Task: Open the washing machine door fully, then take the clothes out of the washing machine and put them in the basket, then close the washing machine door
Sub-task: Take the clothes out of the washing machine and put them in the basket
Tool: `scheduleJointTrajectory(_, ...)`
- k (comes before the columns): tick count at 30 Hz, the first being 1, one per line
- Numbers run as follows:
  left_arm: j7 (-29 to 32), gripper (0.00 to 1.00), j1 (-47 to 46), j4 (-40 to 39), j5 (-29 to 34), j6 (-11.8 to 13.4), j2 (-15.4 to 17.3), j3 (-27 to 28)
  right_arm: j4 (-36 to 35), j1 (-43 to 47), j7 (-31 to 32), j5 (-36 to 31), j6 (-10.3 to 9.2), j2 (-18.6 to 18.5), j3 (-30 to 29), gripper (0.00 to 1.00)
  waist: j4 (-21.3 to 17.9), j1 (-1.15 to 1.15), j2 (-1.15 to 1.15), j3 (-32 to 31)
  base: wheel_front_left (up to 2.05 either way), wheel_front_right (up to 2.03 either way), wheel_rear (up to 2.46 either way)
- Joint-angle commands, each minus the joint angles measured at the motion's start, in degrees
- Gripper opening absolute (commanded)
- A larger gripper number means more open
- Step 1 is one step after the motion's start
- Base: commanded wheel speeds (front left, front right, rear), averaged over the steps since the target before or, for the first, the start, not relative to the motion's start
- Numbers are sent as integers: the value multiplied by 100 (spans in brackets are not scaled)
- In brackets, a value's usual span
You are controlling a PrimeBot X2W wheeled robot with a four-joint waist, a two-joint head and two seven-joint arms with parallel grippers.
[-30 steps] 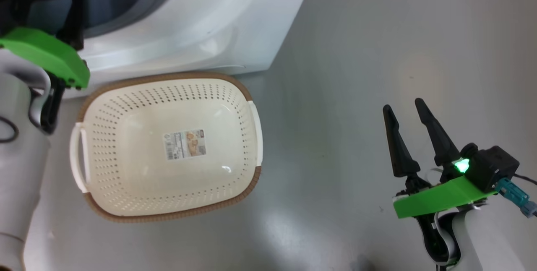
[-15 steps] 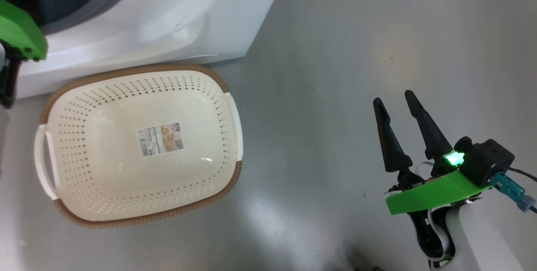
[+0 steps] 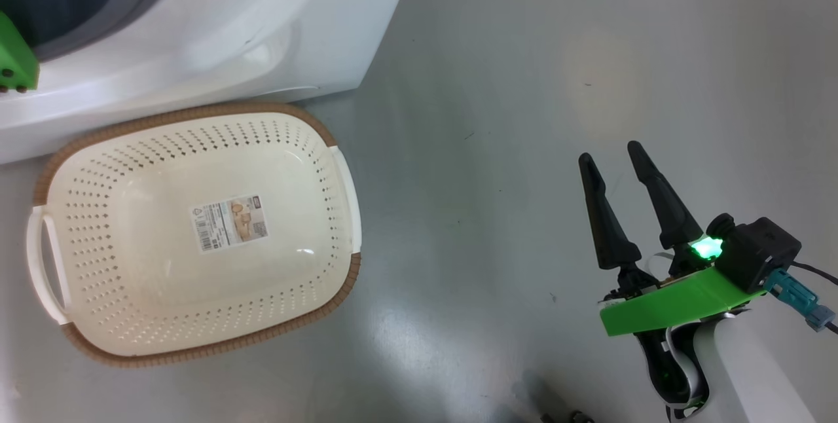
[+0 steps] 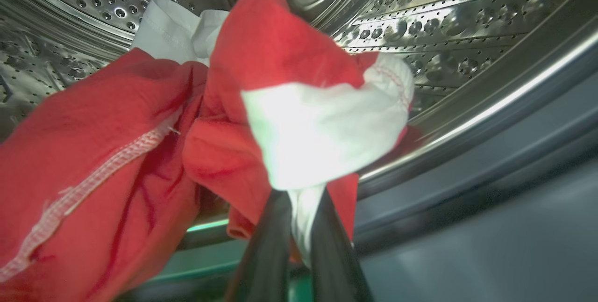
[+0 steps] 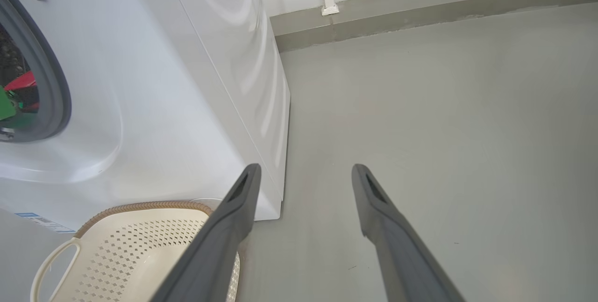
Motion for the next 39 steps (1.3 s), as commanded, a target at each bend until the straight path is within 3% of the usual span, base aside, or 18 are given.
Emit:
scheduleJointTrajectory(1, -31, 0, -129, -122, -33, 20, 276, 122, -131, 67, -37, 35, 20, -22, 80, 100, 21, 0, 0, -15, 0, 0, 0)
scheduleJointTrajectory(13, -34, 0, 599, -1189, -49, 149, 157, 917, -66, 85, -37, -141, 20, -22, -82, 100, 296, 0, 0, -380, 0, 0, 0)
scheduleJointTrajectory(17, -34, 0, 1265, -1861, 134, 188, 21, 1535, -4, 161, -37, -240, 20, -22, -170, 100, 464, 0, 0, -684, 0, 0, 0)
scheduleJointTrajectory(29, -34, 0, 3024, -3198, 890, 80, -631, 3079, 185, 457, -37, -441, 20, -22, -391, 100, 840, 0, 0, -1478, 0, 0, 0)
scheduleJointTrajectory(39, -35, 0, 4082, -4424, 1344, 12, -1209, 3683, 233, 721, -37, -536, 20, -22, -565, 100, 1084, 0, 0, -1868, 0, 0, 0)
